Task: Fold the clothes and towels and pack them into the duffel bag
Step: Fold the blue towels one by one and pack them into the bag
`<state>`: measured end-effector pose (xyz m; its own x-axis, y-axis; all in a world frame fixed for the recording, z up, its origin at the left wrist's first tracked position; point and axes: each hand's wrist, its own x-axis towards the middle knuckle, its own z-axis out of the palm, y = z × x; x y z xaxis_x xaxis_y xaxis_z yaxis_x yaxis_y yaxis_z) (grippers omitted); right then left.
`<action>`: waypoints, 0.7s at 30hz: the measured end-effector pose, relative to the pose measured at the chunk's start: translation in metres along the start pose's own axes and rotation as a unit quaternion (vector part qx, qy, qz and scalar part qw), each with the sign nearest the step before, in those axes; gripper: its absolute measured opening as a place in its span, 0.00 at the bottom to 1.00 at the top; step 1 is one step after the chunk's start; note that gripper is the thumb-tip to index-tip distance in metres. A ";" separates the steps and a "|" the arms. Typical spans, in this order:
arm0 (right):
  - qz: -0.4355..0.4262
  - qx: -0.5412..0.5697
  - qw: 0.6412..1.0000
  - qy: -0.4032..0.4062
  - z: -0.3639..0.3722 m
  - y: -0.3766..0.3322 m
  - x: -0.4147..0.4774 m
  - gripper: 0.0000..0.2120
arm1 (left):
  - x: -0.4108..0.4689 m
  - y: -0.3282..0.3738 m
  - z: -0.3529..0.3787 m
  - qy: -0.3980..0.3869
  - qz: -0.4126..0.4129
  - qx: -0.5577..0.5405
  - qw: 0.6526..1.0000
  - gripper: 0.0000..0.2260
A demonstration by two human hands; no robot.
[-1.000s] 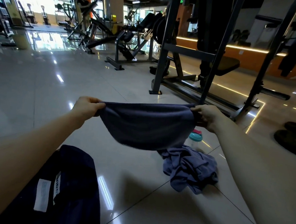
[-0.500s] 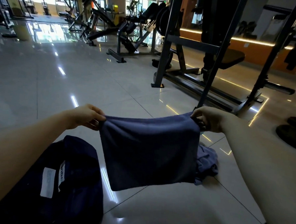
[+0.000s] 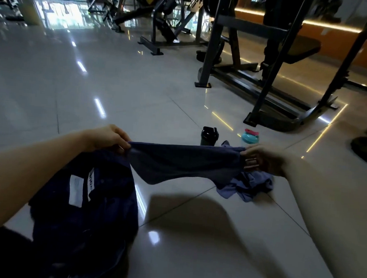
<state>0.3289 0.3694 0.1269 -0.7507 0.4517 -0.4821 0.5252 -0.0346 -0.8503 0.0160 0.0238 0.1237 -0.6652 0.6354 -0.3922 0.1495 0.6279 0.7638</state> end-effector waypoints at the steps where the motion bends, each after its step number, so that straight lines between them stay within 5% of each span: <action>1: 0.010 0.014 1.000 -0.016 0.000 0.009 0.000 0.14 | -0.005 -0.001 0.000 -0.030 -0.012 -0.001 0.999 0.04; 5: 0.020 0.070 0.997 -0.025 -0.007 0.022 -0.007 0.29 | -0.021 0.004 -0.005 -0.158 -0.060 -0.025 0.985 0.05; 9: 0.014 0.087 0.996 -0.009 -0.008 0.017 -0.015 0.06 | -0.012 0.003 0.001 -0.176 -0.054 -0.043 0.982 0.04; 13: 0.052 0.076 0.996 0.020 -0.004 0.030 0.005 0.07 | 0.009 -0.009 0.018 -0.147 -0.076 -0.031 0.986 0.04; 18: 0.035 -0.007 0.986 0.162 0.028 0.076 0.058 0.05 | 0.051 -0.049 0.077 0.054 -0.085 0.005 0.995 0.04; 21: 0.024 -0.104 0.970 0.217 0.044 0.115 0.101 0.06 | 0.065 -0.085 0.122 0.206 -0.044 0.097 0.973 0.18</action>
<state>0.2958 0.3715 -0.0283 -0.5078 0.7883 -0.3475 0.6585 0.0950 -0.7466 0.0494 0.0666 -0.0299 -0.9128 0.3658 -0.1817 0.1876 0.7707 0.6090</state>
